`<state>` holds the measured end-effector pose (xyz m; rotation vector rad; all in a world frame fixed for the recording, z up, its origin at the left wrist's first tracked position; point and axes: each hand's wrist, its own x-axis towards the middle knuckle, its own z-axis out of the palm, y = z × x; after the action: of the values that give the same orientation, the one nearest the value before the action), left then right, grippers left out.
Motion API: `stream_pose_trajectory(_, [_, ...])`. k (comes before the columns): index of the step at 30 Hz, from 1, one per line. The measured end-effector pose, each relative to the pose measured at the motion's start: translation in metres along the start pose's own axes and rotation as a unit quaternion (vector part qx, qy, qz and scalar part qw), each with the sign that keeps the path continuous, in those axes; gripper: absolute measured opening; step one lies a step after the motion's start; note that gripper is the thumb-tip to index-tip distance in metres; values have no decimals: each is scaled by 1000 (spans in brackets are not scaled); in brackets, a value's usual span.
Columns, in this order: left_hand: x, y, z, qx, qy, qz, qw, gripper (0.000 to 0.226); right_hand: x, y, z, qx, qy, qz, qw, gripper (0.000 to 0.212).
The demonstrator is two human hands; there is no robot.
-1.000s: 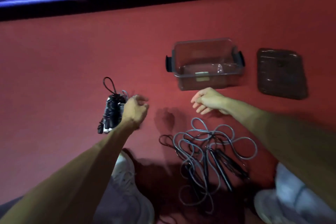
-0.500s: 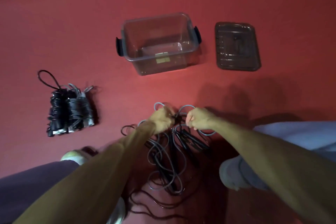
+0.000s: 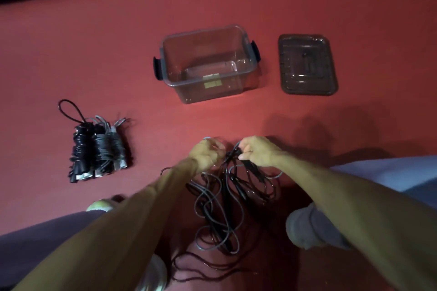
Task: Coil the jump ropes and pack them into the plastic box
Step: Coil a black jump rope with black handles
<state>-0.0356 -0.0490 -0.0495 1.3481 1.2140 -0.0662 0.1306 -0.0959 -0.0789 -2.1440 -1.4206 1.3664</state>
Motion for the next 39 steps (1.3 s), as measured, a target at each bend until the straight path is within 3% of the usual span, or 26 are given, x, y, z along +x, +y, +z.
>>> stream_pose_trajectory(3, [-23,30,-13,-5,16,64,998,5,-18,-20,-25,46,49,-21,998,17])
stream_pose_trajectory(10, [-85,95,-43,9,76,191,979,19,-71,-94,-74,66,126,-134,981,25])
stream_pose_trajectory(16, [-142,137,-62,70,149,301,939,8,-125,-143,-108,60,169,-215,960,27])
stream_pose_trajectory(20, [-186,169,-73,100,233,349,902,17,-159,-177,-127,63,218,-272,935,17])
stream_pose_trajectory(22, [-209,181,-79,38,273,372,886,20,-172,-193,-136,54,221,-286,931,13])
stream_pose_trajectory(26, [-248,198,-93,-164,320,401,842,22,-197,-211,-146,70,187,-291,936,40])
stream_pose_trajectory(29, [-267,196,-100,-273,329,399,811,20,-209,-214,-148,181,165,-326,913,26])
stream_pose_trajectory(31, [-271,186,-100,-286,320,386,817,19,-210,-214,-146,195,195,-337,900,18])
stream_pose_trajectory(33, [-265,168,-100,-186,355,374,836,14,-207,-216,-141,178,226,-333,898,19])
stream_pose_trajectory(35, [-259,147,-100,55,425,348,834,8,-205,-222,-134,108,255,-327,903,22])
stream_pose_trajectory(37, [-253,134,-98,293,457,331,772,22,-208,-230,-129,31,279,-333,900,20])
stream_pose_trajectory(39, [-255,134,-91,383,441,360,727,31,-216,-235,-126,13,283,-358,890,19])
